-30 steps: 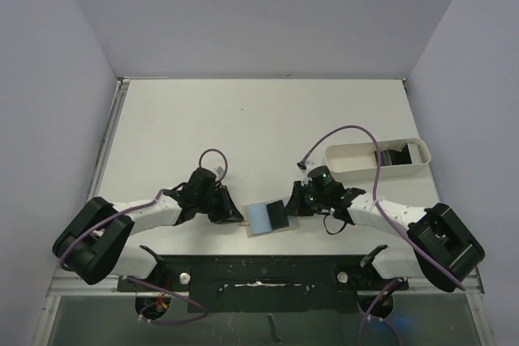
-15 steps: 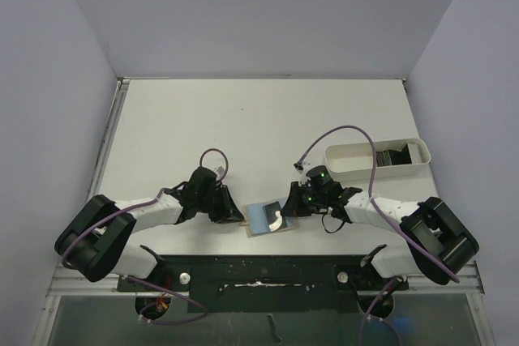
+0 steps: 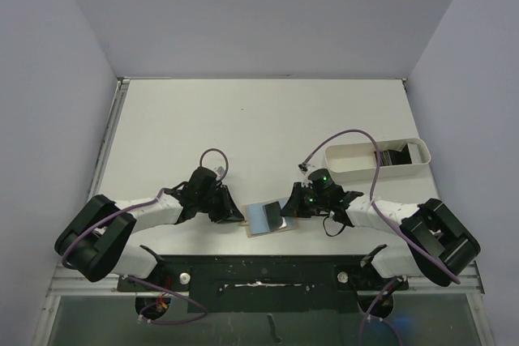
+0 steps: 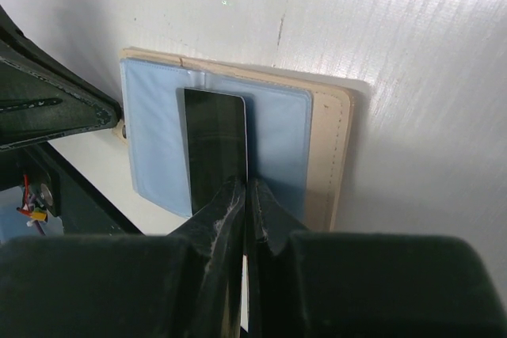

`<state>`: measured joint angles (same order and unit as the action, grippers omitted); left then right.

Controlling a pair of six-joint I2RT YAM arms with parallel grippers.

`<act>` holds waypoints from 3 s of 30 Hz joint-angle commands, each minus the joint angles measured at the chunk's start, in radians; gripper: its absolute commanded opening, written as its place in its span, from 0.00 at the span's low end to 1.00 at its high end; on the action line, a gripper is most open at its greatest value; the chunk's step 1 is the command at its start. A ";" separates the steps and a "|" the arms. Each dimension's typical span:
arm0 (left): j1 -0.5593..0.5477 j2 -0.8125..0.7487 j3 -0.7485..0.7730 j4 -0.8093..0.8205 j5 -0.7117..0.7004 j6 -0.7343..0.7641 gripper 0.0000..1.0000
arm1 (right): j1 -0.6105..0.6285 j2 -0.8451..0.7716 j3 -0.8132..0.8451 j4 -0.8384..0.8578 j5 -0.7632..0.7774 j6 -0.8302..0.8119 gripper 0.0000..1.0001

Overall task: Put the credit cards into the card holder
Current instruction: Insert the credit card into the card holder.

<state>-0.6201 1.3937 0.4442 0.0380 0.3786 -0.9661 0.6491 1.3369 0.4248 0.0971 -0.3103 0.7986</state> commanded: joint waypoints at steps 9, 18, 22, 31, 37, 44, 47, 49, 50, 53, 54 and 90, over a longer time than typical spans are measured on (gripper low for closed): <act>-0.008 0.013 0.007 0.032 -0.027 0.004 0.12 | 0.004 -0.046 -0.006 0.055 0.071 0.014 0.00; -0.015 0.016 0.002 0.048 -0.024 -0.009 0.12 | 0.032 -0.026 -0.013 0.079 0.059 0.038 0.00; -0.017 0.014 0.001 0.050 -0.025 -0.011 0.12 | 0.046 -0.020 -0.014 0.083 0.064 0.049 0.00; -0.017 0.009 -0.001 0.049 -0.026 -0.013 0.12 | 0.071 0.005 0.008 0.077 0.066 0.047 0.01; -0.019 0.010 0.000 0.049 -0.026 -0.011 0.12 | 0.089 0.028 0.029 0.076 0.068 0.053 0.10; -0.020 0.016 0.003 0.049 -0.027 -0.010 0.12 | 0.100 0.070 0.056 0.094 0.041 0.058 0.24; -0.020 0.020 0.009 0.049 -0.026 -0.009 0.12 | 0.112 0.091 0.072 0.099 0.035 0.060 0.25; -0.020 0.023 0.012 0.049 -0.025 -0.007 0.12 | 0.118 0.098 0.080 0.107 0.034 0.060 0.26; -0.019 0.024 0.013 0.049 -0.025 -0.007 0.12 | 0.123 0.101 0.085 0.107 0.032 0.062 0.26; -0.019 0.027 0.016 0.049 -0.024 -0.003 0.12 | 0.134 0.111 0.101 0.106 0.030 0.063 0.26; -0.018 0.028 0.017 0.048 -0.024 -0.001 0.12 | 0.140 0.113 0.106 0.106 0.029 0.066 0.26; -0.012 -0.226 0.198 -0.232 -0.112 0.133 0.74 | -0.009 -0.036 0.486 -0.543 0.335 -0.120 0.54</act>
<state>-0.6350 1.2129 0.5613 -0.1158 0.2844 -0.9161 0.7189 1.3472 0.8028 -0.2981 -0.0864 0.8097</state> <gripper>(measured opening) 0.652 0.521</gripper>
